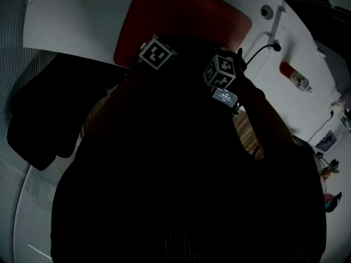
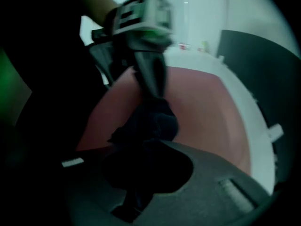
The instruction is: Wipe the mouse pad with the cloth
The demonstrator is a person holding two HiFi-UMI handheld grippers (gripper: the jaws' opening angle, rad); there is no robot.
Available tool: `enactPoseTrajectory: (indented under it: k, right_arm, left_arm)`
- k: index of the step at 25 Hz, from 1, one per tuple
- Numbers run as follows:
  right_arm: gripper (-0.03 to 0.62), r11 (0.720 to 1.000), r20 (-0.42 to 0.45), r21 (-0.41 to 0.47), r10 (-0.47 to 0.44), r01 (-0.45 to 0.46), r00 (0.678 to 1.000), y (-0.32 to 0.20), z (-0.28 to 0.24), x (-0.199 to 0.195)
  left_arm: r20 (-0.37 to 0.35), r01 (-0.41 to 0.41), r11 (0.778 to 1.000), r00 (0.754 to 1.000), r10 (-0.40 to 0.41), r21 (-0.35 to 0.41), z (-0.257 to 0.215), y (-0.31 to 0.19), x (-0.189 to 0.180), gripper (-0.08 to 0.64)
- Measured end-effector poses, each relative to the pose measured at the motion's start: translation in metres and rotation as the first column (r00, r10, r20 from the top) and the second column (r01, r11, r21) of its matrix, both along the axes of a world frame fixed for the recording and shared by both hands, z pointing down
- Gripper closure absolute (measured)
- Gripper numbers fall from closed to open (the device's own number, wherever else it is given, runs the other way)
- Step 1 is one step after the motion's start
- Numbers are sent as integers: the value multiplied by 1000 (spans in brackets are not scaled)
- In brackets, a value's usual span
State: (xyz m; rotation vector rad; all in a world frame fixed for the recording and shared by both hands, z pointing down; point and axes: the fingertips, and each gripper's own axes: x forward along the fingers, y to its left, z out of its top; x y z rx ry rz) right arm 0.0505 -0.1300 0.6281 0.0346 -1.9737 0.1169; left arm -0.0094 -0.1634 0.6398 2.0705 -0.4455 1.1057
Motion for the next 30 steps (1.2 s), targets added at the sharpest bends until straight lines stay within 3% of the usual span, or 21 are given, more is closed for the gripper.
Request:
enactPoseTrajectory:
  k: [3,6,8,10,12,15,17,19,22,24,26,28,30]
  right_arm:
    - [557,983,9,-79,-166,166,986,48,3,-17]
    - [557,977,20,-17,-211,212,977,38,6,-17]
    - [557,986,0,86,-145,145,989,1,8,-2]
    - [555,989,-27,148,8,-4,1000,-51,7,26]
    - [555,975,-65,179,143,-129,988,-95,4,53]
    - [557,961,-116,200,215,-189,970,-112,1,72]
    - [558,968,-140,189,193,-165,971,-97,1,65]
    - [558,984,-132,149,113,-93,985,-64,2,43]
    - [558,999,-68,14,-46,47,997,11,2,1]
    - [558,993,-36,-63,-100,98,994,45,1,-15]
    - [558,990,-19,-57,-130,129,991,48,5,-16]
    - [558,992,-7,2,-128,128,992,25,8,-10]
    - [557,996,-24,82,-41,43,999,-24,8,11]
  left_arm:
    - [7,-2,1000,1000,2,-4,0,0,0,554]
    - [10,-4,1000,1000,4,-3,-1,1,-1,554]
    - [8,0,1000,1000,0,-4,-1,1,0,554]
    - [7,-5,1000,1000,5,-3,-1,1,0,554]
    - [7,-5,1000,1000,5,-3,-2,0,-1,554]
    - [4,-6,1000,1000,6,-7,-2,4,0,554]
    - [6,-2,1000,1000,2,-1,-2,3,0,554]
    - [11,-1,1000,1000,1,3,-1,2,-2,554]
    - [2,2,1000,1000,-2,4,-1,1,-1,554]
    - [-3,-7,1000,1000,7,1,-1,1,1,554]
    - [-4,-7,1000,1000,7,2,-1,1,0,554]
    - [1,-7,1000,1000,7,-1,-1,1,-1,554]
    - [3,-7,1000,1000,7,-3,-1,2,-1,554]
